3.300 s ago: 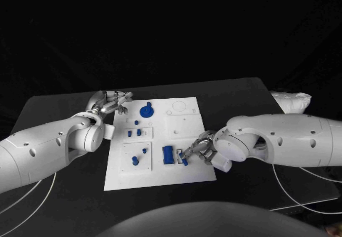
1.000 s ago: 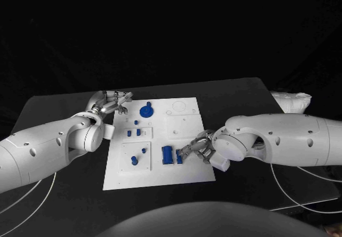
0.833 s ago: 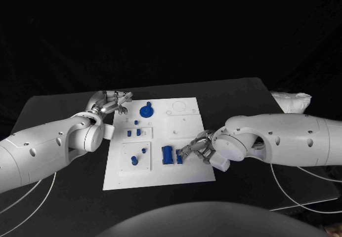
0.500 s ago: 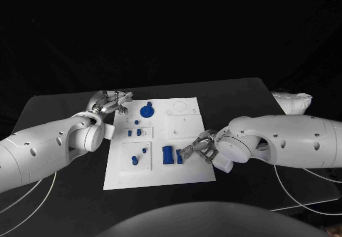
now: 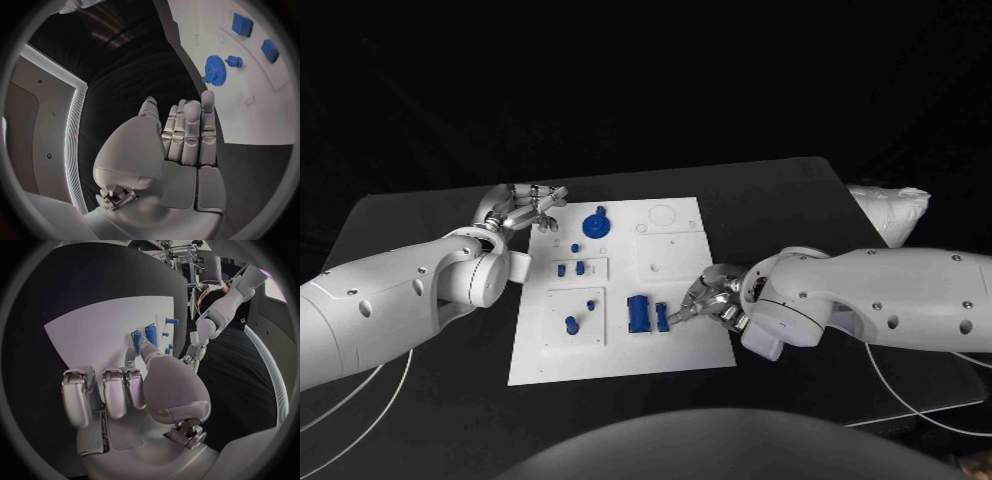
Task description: Assemble the parts on the task board
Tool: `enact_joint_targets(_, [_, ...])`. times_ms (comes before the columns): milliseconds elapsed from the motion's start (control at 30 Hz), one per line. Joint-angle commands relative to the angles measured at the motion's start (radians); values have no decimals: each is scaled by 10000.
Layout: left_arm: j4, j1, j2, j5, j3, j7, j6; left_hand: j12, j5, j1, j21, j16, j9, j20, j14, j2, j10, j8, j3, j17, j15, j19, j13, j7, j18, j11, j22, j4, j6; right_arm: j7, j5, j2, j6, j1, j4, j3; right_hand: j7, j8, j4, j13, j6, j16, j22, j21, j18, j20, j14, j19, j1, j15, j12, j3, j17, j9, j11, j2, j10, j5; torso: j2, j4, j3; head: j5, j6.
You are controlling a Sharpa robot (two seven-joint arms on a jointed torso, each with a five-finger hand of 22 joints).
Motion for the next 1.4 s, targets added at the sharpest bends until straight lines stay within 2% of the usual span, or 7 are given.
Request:
enact_joint_targets(33, [15,3,22,-55,7,75,139,65,66,34,-31,-43,12,7,-74,100,-60,29,-69,-8,15,59,-4,-15,104,-1,9,-6,-65,-52,-343,59,593,-38,25,-1,11,195,36,2630,-86,41,2634,45,-67,-79,1025,1052,66,-77,28,-104,2635,210,-86,-7,1049,-98,-2,19,-7,2,2])
enact_joint_targets(233, [26,2,4,-58,7,71,121,65,66,34,-31,-43,12,7,-74,100,-60,29,-69,-8,15,59,-4,-15,104,-1,9,-6,-65,-143,-488,137,873,-90,-8,-1,6,321,187,2630,-165,41,2634,45,-67,-97,1025,1052,-43,-91,28,-257,2635,386,-100,-10,1049,-226,9,29,-6,22,2])
enact_joint_targets(400, [30,2,-11,-59,7,66,108,65,66,34,-31,-43,12,7,-74,100,-60,29,-69,-8,15,59,-4,-15,104,-1,9,-6,-65,-180,-497,224,917,-135,-104,-1,2,350,231,2630,-166,41,2634,45,-67,-101,1025,1052,-67,-93,28,-287,2635,421,-102,12,1049,-239,2,2,-10,28,2])
enact_joint_targets(967, [54,1,-18,-126,8,91,90,66,67,43,-33,-42,11,7,-73,106,-64,29,-73,-7,16,63,-5,-14,104,-1,12,-6,-69,-201,-608,558,720,-172,-490,-1,-48,440,689,2630,-211,41,2634,45,-67,-133,1025,1052,-259,-128,28,-426,2635,614,-144,435,1049,-222,7,28,-15,12,2])
enact_joint_targets(1200, [69,2,-30,-128,8,82,81,67,67,47,-33,-42,11,7,-73,108,-66,29,-75,-6,16,64,-5,-14,104,0,14,-7,-72,-245,-617,647,755,-173,-628,-1,-79,434,656,2630,-238,41,2634,45,-67,-148,1025,1052,-100,-146,28,-382,2635,649,-169,503,1049,-144,5,10,-11,33,2])
enact_joint_targets(1400, [69,2,-25,-129,8,82,90,67,67,47,-33,-42,11,7,-73,108,-66,29,-75,-6,16,64,-5,-14,104,0,14,-7,-72,-272,-616,682,782,-173,-642,0,-98,428,521,2630,-247,41,2634,45,-67,-168,1025,1052,131,-168,28,-355,2635,681,-190,435,1049,-47,-3,14,-7,29,2])
